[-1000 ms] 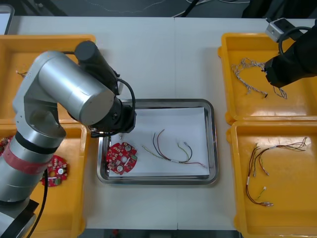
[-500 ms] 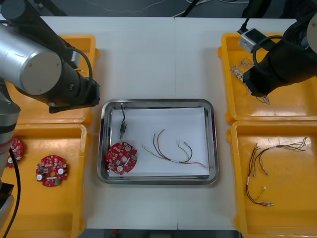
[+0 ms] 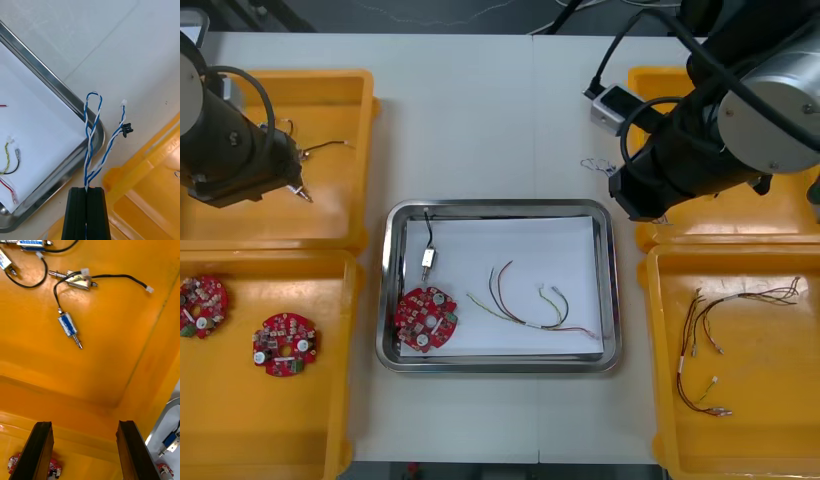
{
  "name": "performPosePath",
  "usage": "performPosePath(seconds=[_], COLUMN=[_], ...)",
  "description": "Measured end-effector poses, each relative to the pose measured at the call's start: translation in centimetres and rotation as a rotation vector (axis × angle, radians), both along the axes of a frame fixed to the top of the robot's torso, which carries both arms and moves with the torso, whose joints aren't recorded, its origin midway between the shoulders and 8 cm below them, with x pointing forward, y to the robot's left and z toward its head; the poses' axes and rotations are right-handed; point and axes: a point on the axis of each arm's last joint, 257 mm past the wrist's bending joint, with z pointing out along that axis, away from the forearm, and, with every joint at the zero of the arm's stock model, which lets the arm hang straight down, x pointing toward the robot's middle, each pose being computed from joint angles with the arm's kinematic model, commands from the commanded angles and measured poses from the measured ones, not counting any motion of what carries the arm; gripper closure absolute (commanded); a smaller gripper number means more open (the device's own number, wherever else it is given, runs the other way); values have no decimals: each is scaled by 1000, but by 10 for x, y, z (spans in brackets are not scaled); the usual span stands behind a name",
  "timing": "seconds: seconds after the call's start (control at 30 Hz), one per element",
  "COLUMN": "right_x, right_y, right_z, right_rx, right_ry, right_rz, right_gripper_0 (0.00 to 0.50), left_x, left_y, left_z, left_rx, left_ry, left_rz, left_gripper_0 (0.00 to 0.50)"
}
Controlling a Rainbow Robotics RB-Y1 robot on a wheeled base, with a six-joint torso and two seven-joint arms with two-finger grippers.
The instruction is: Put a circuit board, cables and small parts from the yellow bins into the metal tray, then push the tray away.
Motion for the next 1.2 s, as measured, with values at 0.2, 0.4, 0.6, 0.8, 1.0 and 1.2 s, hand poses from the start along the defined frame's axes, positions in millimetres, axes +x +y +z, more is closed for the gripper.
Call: performPosePath(seconds=[0.2, 0.4, 0.6, 0.8, 1.0, 1.2], right_x=[-7, -14, -18, -13, -4, 1], right_y=[33, 53, 66, 71, 73, 68], right_z=[-15, -34, -46, -60, -80, -101], right_rx=[-15, -103, -195, -257, -257, -306], right_ry=[-15, -43, -76, -97, -85, -53], right_rz=[94, 243, 412, 536, 553, 633], right_gripper_0=[500, 500, 500, 500, 500, 500], left_x=[1, 5, 13, 15, 15, 20], left_y=[21, 41, 50, 52, 52, 53], left_z=[5, 14, 16, 14, 14, 13], left_rx=[5, 36, 55, 52, 52, 46], left_ry=[-7, -37, -66, -63, -64, -78], left_rz=[42, 77, 96, 101, 100, 103], left_gripper_0=[0, 0, 0, 0, 0, 0])
